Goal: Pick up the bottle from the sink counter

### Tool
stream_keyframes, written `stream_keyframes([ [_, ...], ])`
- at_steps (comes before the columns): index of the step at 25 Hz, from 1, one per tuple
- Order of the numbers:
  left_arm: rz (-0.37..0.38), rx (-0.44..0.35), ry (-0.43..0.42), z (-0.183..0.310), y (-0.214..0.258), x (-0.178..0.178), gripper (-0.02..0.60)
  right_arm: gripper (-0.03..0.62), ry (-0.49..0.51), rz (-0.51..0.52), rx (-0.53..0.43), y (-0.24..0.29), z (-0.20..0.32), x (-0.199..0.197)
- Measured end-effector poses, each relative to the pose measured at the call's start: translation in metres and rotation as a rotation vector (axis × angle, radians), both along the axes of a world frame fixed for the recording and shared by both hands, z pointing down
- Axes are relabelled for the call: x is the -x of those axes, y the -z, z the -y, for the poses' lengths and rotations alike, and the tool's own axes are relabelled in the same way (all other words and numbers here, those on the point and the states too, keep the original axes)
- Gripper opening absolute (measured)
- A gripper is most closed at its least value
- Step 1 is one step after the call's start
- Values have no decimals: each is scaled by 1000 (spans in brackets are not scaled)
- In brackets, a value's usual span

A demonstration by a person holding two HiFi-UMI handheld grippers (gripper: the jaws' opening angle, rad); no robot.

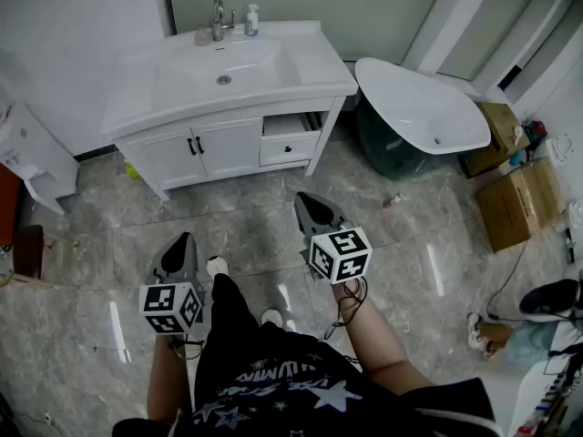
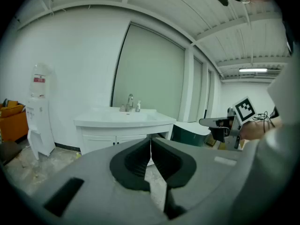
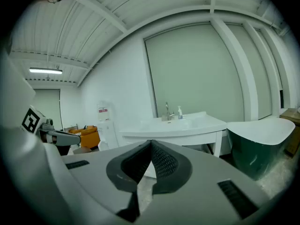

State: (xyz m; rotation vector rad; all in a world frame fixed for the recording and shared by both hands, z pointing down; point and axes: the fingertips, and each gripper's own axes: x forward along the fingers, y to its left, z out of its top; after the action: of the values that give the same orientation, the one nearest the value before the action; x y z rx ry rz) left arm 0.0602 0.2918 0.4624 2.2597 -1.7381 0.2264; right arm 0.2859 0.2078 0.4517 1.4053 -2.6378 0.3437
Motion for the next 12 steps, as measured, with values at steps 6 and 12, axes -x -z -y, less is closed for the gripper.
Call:
stream_keyframes([
  [6, -3, 15, -8, -5, -5, -2, 21, 2, 5, 1, 10, -4, -6, 2],
  [12, -3, 13, -8, 5, -9, 7, 20, 2, -1, 6, 2, -5, 7, 9],
])
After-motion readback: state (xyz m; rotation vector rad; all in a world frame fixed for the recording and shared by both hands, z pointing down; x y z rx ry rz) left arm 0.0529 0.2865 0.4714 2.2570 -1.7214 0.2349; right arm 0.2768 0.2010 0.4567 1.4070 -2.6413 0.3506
